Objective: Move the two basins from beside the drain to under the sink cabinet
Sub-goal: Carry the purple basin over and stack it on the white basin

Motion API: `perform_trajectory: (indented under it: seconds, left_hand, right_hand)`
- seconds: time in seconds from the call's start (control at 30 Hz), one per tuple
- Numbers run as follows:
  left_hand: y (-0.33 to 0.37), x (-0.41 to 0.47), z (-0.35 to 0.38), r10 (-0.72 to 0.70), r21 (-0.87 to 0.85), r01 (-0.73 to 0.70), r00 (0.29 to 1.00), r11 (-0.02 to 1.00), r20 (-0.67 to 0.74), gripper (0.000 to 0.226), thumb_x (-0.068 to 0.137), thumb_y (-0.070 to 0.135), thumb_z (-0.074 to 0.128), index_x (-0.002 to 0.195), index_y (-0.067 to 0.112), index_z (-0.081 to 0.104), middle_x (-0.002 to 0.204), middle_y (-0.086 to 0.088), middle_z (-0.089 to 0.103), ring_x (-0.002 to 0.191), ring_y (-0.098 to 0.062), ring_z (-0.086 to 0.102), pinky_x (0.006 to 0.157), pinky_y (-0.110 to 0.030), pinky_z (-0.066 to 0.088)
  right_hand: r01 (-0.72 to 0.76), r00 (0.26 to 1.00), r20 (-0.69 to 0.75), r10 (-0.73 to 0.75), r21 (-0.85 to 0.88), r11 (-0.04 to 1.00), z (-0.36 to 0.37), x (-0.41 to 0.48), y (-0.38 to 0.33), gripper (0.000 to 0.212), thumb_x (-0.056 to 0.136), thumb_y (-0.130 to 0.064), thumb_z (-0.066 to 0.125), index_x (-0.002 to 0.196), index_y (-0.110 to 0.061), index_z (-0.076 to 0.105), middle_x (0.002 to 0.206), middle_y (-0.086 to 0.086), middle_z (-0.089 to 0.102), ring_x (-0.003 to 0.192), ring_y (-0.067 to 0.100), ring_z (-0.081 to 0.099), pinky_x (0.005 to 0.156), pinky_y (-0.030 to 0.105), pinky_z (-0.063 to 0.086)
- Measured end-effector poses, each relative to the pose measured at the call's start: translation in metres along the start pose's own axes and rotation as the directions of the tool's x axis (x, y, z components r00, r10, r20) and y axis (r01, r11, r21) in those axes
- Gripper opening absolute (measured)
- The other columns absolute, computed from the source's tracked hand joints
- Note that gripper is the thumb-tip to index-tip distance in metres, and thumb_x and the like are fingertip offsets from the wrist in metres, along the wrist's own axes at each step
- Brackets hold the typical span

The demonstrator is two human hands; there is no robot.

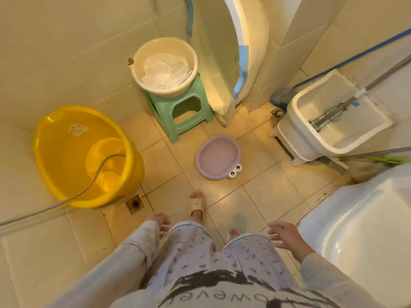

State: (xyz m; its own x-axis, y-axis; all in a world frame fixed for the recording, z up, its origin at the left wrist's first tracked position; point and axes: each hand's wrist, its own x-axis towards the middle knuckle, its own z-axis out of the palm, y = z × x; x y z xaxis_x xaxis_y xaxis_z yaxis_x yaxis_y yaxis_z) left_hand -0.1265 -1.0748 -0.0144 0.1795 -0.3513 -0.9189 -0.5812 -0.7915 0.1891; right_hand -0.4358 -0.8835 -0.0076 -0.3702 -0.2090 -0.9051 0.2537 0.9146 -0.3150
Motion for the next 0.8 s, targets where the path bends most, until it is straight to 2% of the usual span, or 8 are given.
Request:
perform_trajectory:
  seconds: [0.17,0.27,0.33,0.43,0.53,0.63,0.7,0.8]
  left_hand:
    - [0.1,0.03,-0.023,0.16,0.108,-0.161,0.987,0.981,0.012,0.031,0.09,0.014,0.052,0.117,0.002,0.06,0.099,-0.013,0.065,0.082,-0.024,0.059,0.068,-0.032,0.048]
    - [0.139,0.046,-0.033,0.188,0.172,-0.194,0.981,0.966,0.049,0.032,0.091,0.012,0.05,0.118,-0.001,0.059,0.097,-0.014,0.062,0.072,-0.024,0.057,0.058,-0.026,0.042]
    - [0.152,0.055,-0.035,0.188,0.204,-0.193,0.981,0.96,0.042,0.032,0.091,0.012,0.048,0.118,-0.003,0.059,0.097,-0.015,0.062,0.065,-0.021,0.055,0.056,-0.025,0.041]
    - [0.156,0.076,-0.027,0.15,0.24,-0.154,0.988,0.958,0.034,0.033,0.092,0.012,0.047,0.12,-0.003,0.058,0.103,-0.019,0.065,0.066,-0.02,0.054,0.055,-0.025,0.04]
    - [0.145,0.108,-0.008,0.075,0.245,-0.084,0.996,0.966,0.047,0.033,0.092,0.013,0.047,0.118,-0.004,0.058,0.097,-0.013,0.061,0.064,-0.017,0.053,0.056,-0.025,0.04]
    - [0.13,0.154,0.018,-0.012,0.303,-0.01,0.997,0.953,0.071,0.03,0.093,0.014,0.046,0.117,0.001,0.059,0.098,-0.01,0.061,0.07,-0.018,0.056,0.058,-0.025,0.042]
    - [0.124,0.192,0.04,-0.047,0.338,0.014,0.995,0.941,0.09,0.027,0.092,0.014,0.046,0.113,0.003,0.06,0.097,-0.01,0.061,0.067,-0.016,0.055,0.058,-0.025,0.042]
    - [0.122,0.258,0.082,-0.088,0.328,0.049,0.991,0.943,0.103,0.017,0.092,0.014,0.047,0.102,0.008,0.059,0.082,-0.005,0.062,0.063,-0.013,0.054,0.057,-0.024,0.041]
  right_hand:
    - [-0.179,0.983,-0.04,0.181,0.045,0.983,0.021,0.003,0.014,0.014,0.09,-0.012,0.053,0.099,-0.002,0.059,0.081,0.015,0.06,0.068,0.026,0.056,0.069,0.033,0.043]
    - [-0.233,0.97,-0.046,0.237,0.085,0.969,0.031,0.002,0.008,0.019,0.091,-0.015,0.053,0.102,-0.001,0.059,0.084,0.015,0.061,0.073,0.028,0.058,0.066,0.032,0.045]
    - [-0.257,0.965,-0.031,0.26,0.077,0.963,0.039,0.007,0.0,0.023,0.091,-0.016,0.054,0.106,0.0,0.06,0.089,0.016,0.061,0.078,0.029,0.059,0.07,0.034,0.046]
    - [-0.274,0.961,-0.024,0.275,0.037,0.961,0.051,0.025,-0.013,0.025,0.091,-0.016,0.054,0.108,0.0,0.062,0.093,0.017,0.063,0.079,0.029,0.061,0.074,0.035,0.048]
    - [-0.299,0.954,0.013,0.299,-0.013,0.954,0.062,0.064,-0.029,0.027,0.091,-0.015,0.051,0.109,0.001,0.063,0.093,0.017,0.064,0.078,0.028,0.061,0.076,0.037,0.049]
    - [-0.307,0.95,0.057,0.308,-0.022,0.952,0.078,0.127,-0.042,0.028,0.091,-0.014,0.051,0.11,0.004,0.062,0.09,0.016,0.061,0.073,0.027,0.058,0.069,0.033,0.045]
    - [-0.302,0.95,0.079,0.303,-0.024,0.953,0.093,0.177,-0.05,0.022,0.091,-0.011,0.049,0.105,0.0,0.062,0.092,0.016,0.061,0.07,0.025,0.057,0.067,0.03,0.043]
    - [-0.283,0.953,0.101,0.286,-0.044,0.958,0.115,0.264,-0.06,0.019,0.09,-0.009,0.047,0.104,-0.008,0.061,0.093,0.013,0.062,0.074,0.025,0.058,0.058,0.024,0.042]
